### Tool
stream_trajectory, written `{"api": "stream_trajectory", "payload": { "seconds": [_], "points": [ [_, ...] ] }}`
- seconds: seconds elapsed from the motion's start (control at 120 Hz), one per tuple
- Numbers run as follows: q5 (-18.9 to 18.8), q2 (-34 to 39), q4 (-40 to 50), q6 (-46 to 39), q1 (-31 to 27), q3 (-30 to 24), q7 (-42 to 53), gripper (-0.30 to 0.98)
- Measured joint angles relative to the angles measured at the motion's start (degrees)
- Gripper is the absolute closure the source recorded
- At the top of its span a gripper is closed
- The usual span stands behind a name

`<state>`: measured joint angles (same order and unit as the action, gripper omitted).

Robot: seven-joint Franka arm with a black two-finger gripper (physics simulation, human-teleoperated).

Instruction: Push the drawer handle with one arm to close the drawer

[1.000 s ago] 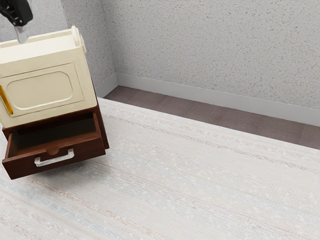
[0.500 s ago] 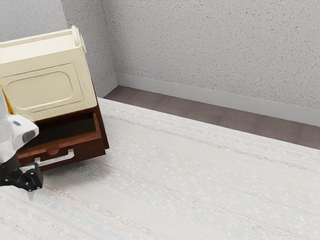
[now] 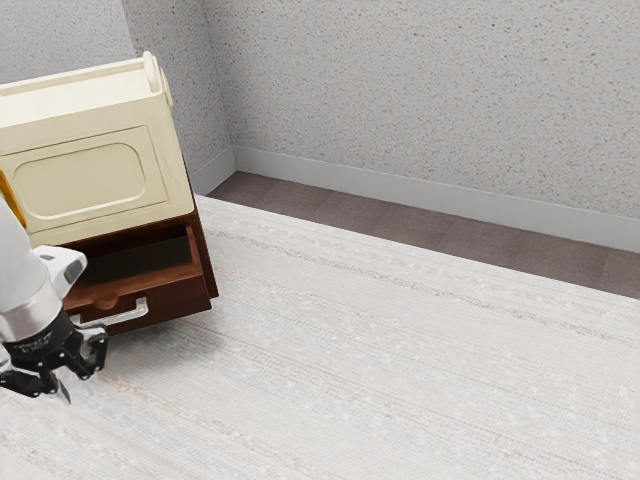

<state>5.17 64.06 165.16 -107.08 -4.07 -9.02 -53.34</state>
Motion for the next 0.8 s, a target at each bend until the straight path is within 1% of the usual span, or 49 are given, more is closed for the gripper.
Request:
{"api": "stream_trajectory", "payload": {
  "seconds": [0.067, 0.117, 0.183, 0.367, 0.508, 0.65, 0.8],
  "points": [
    [0.0, -1.3, -0.2, -2.2, -2.3, 0.6, 0.9, 0.64],
    [0.1, -4.2, -0.3, -4.0, -5.1, 2.9, 2.1, 0.68],
    [0.2, -7.5, -0.4, -6.3, -6.6, 4.0, 3.8, 0.71],
    [-0.1, -13.0, -1.1, -11.1, -7.3, -0.9, 7.7, 0.76],
    [-1.0, -18.5, -4.7, -12.8, -11.2, -1.1, 12.0, 0.77],
    [-1.3, -21.1, -5.8, -13.7, -13.5, -1.2, 16.1, 0.78],
    [-1.5, -25.6, -7.7, -14.2, -16.7, -2.3, 19.5, 0.78]
  ]
}}
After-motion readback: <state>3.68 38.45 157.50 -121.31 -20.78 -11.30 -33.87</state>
